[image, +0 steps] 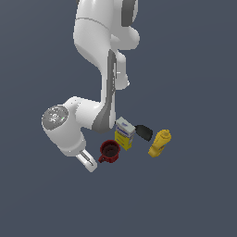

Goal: Pick up a designated object from a clutter of objects.

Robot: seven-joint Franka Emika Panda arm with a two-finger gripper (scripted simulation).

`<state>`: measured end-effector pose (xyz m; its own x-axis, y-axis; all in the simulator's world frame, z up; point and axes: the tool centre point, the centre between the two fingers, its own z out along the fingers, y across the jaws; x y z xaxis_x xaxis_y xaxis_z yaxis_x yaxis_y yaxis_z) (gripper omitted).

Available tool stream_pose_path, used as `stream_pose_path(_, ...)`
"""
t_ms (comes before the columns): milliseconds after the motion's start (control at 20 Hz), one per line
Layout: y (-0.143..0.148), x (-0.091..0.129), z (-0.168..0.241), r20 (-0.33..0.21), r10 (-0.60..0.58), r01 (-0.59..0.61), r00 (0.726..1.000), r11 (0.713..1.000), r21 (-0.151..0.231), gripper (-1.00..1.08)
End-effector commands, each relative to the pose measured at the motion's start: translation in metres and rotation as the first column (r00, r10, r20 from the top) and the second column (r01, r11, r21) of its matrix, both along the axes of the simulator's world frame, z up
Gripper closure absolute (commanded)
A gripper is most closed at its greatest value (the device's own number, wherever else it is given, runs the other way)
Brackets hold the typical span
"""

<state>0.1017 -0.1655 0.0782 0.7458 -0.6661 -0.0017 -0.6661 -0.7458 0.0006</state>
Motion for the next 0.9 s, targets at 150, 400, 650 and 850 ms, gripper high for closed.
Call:
stream_pose_path(150, 0.052, -0.008, 0.044, 0.002, 0.001, -0.001, 1.000, 1.000, 0.001, 1.08)
stream_pose_path(400, 0.100, -0.016, 0.087, 0.002, 0.001, -0.001, 1.000, 1.000, 0.000, 1.08)
stream_pose_path(650, 0.149, -0.023, 0.129, 0.002, 0.001, -0.001, 1.000, 1.000, -0.001, 1.08)
stream_pose_path(850, 0.188, -0.029, 0.164, 0.002, 0.001, -0.001, 1.000, 1.000, -0.002, 1.08)
